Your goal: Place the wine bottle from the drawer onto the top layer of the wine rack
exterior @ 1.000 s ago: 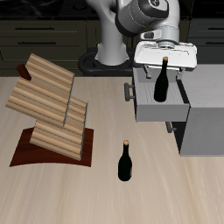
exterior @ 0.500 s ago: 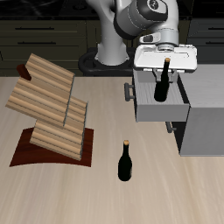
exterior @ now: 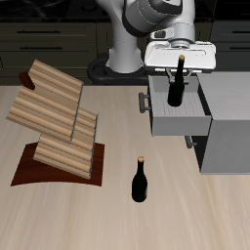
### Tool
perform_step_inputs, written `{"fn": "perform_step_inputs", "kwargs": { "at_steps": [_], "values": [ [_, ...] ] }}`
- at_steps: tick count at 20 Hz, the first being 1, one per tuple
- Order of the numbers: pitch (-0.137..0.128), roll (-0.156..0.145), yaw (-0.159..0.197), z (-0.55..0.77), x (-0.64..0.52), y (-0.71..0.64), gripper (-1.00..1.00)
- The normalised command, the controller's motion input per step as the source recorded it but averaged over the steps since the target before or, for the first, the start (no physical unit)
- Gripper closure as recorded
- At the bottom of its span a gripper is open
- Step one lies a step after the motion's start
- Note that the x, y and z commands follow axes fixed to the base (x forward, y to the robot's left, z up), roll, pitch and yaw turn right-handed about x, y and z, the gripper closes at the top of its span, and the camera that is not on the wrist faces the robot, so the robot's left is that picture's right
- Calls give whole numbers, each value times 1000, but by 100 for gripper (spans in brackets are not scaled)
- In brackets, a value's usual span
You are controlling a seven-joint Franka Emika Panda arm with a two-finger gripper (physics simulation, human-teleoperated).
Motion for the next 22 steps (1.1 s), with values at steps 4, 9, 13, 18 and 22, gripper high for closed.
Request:
{"fn": "perform_step_inputs", "kwargs": {
  "at_steps": [4, 9, 13, 18, 22],
  "values": [
    [-28, -2, -18, 309, -102, -60, 100],
    [-46, 9, -63, 415, -205, -78, 100],
    [-13, 18, -87, 195, -121, -7, 100],
    [30, 10, -189, 190, -170, -50, 100],
    [-36, -1, -188, 293, -309, -75, 100]
  ]
}}
